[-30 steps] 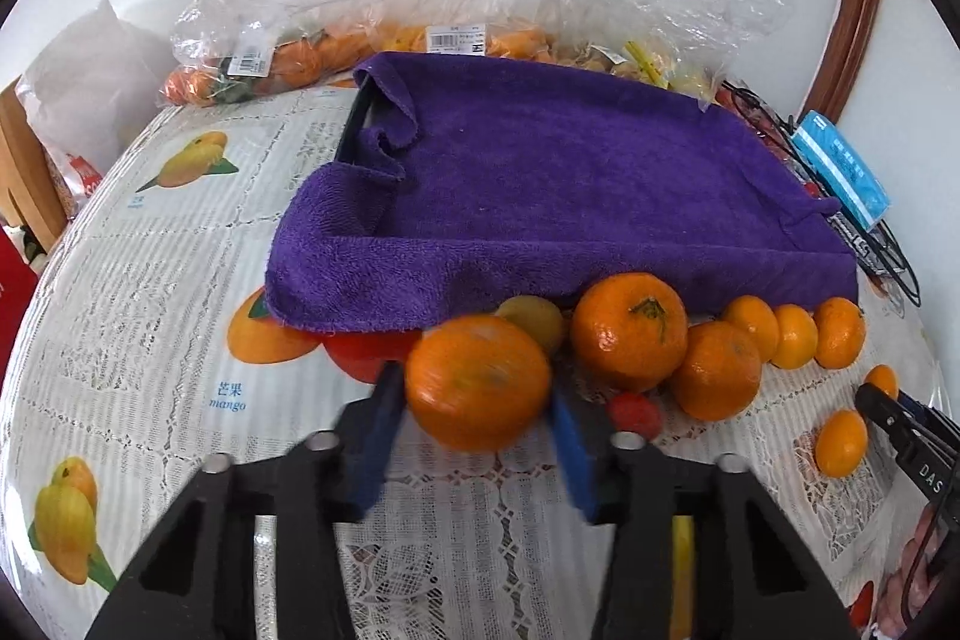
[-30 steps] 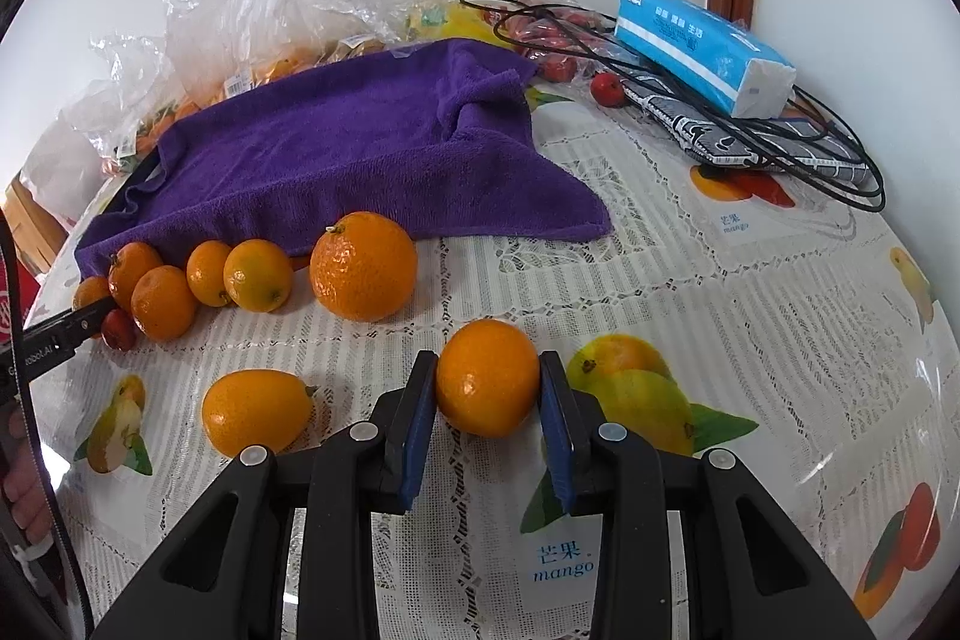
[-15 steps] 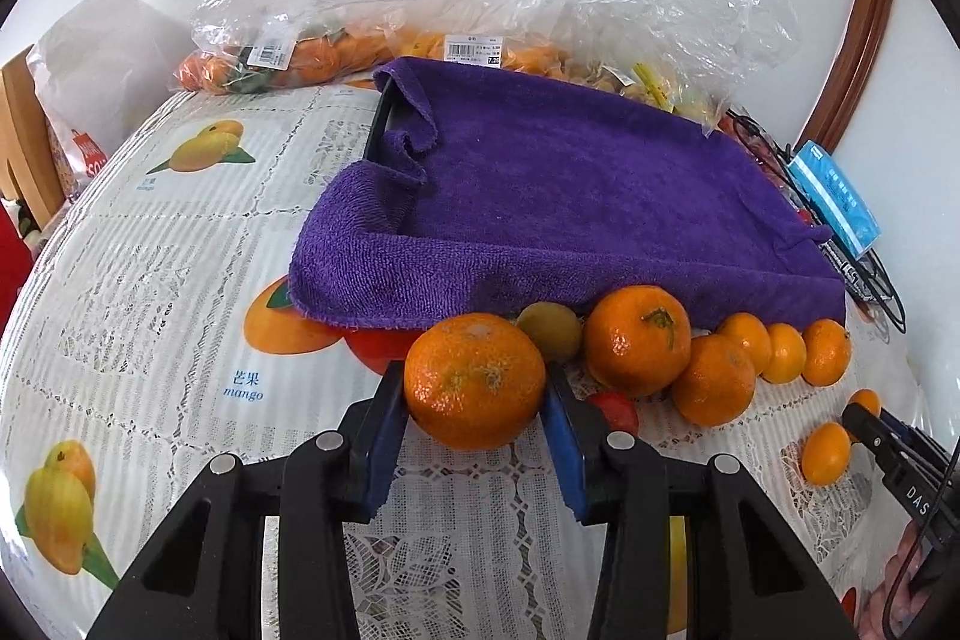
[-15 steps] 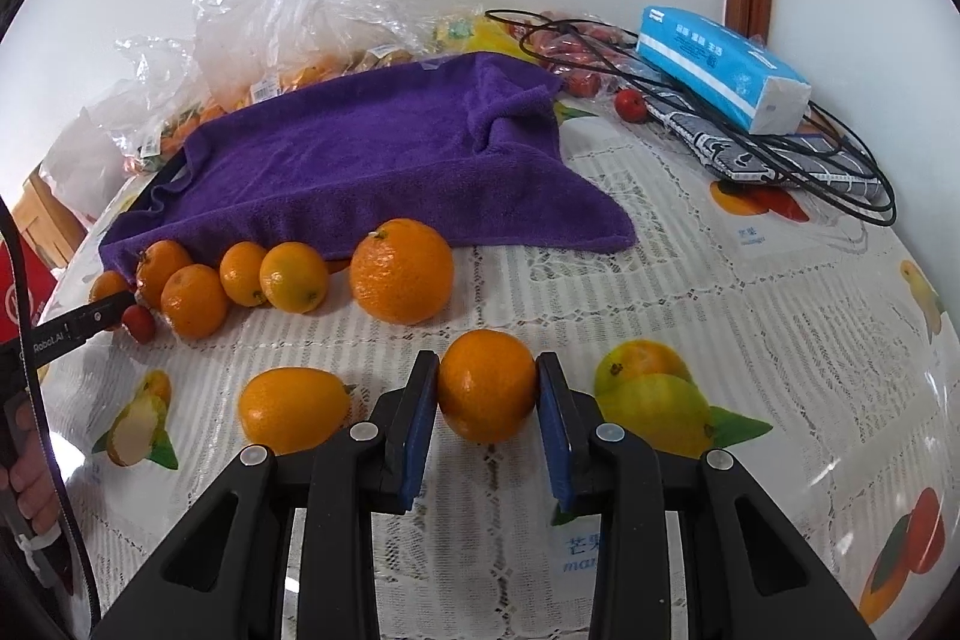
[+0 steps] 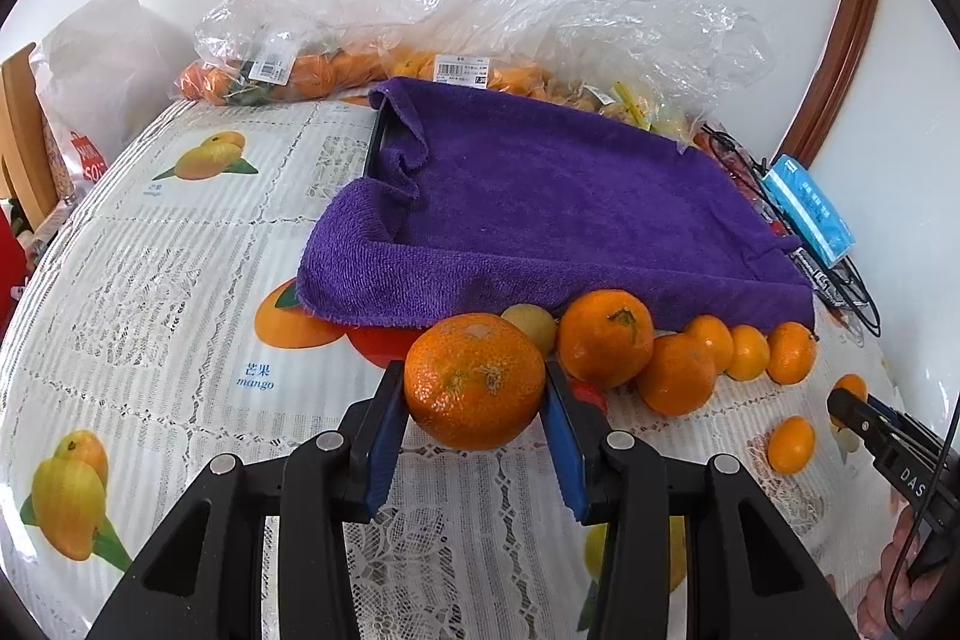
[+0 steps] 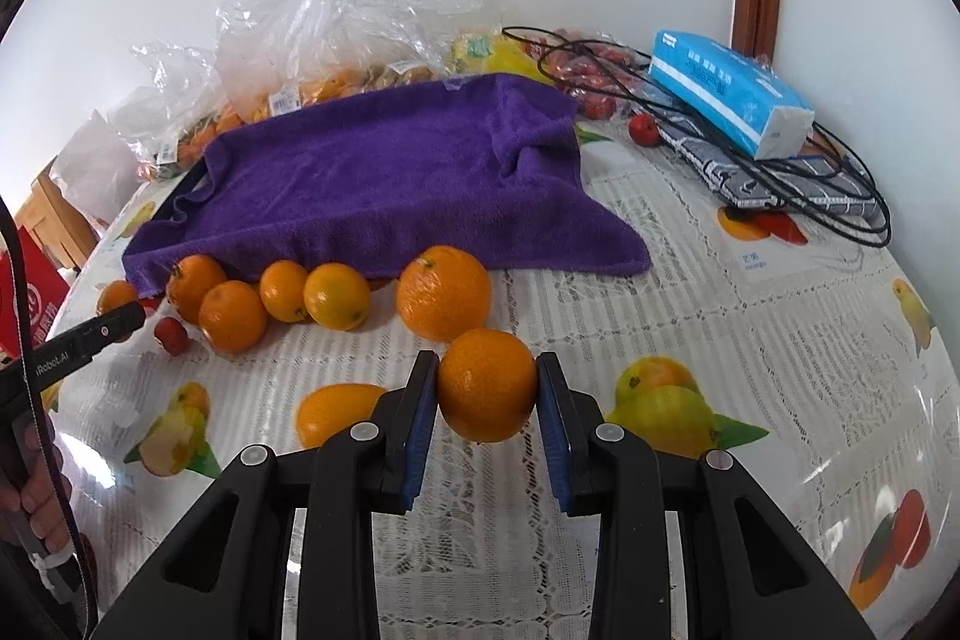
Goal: Organize fruits
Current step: 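Lift both held fruits and carry them over the purple towel, lowering them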
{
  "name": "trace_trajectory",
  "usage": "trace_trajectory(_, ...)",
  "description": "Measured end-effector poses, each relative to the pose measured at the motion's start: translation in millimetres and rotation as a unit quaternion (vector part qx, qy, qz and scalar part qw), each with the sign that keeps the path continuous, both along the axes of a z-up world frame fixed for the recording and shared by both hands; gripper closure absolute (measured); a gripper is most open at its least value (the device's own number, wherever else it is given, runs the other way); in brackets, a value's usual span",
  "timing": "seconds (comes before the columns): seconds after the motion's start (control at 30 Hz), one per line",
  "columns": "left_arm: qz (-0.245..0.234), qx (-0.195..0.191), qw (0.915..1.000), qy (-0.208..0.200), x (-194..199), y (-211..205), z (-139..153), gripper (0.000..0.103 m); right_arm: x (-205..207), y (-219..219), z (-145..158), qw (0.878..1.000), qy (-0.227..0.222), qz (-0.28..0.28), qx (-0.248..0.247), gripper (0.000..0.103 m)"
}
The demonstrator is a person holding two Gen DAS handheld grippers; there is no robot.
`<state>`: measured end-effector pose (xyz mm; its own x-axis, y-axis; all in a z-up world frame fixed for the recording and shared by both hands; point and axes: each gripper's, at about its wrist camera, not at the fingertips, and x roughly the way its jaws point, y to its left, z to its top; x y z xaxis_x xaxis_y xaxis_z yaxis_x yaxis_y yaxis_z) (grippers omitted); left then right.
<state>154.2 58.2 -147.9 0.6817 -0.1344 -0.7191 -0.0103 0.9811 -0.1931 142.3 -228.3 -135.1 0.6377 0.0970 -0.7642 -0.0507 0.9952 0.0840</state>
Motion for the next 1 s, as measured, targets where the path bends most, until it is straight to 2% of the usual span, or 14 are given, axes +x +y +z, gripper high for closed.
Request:
trace_trajectory(0.2,-0.004,0.006,0.9999,-0.014,-1.3,0.0,24.2,0.062,10.2,6.6,21.2,1.000,-0.016,0.001,-0.001,0.071)
trace_trajectory(0.53,-0.014,0.013,0.9995,-0.026,21.9,-2.9,61.6,0.062,48.5,21.2,61.6,0.998,-0.050,0.030,0.011,0.071)
trace_trajectory(0.77,-0.018,-0.005,0.9996,-0.023,39.7,-3.5,68.6,0.062,55.1,27.9,72.8,0.997,-0.060,0.044,-0.008,0.071)
trace_trajectory(1.0,-0.013,-0.005,0.9994,-0.030,55.5,-3.7,67.3,0.062,78.5,25.8,66.9,0.998,-0.059,0.032,0.016,0.071)
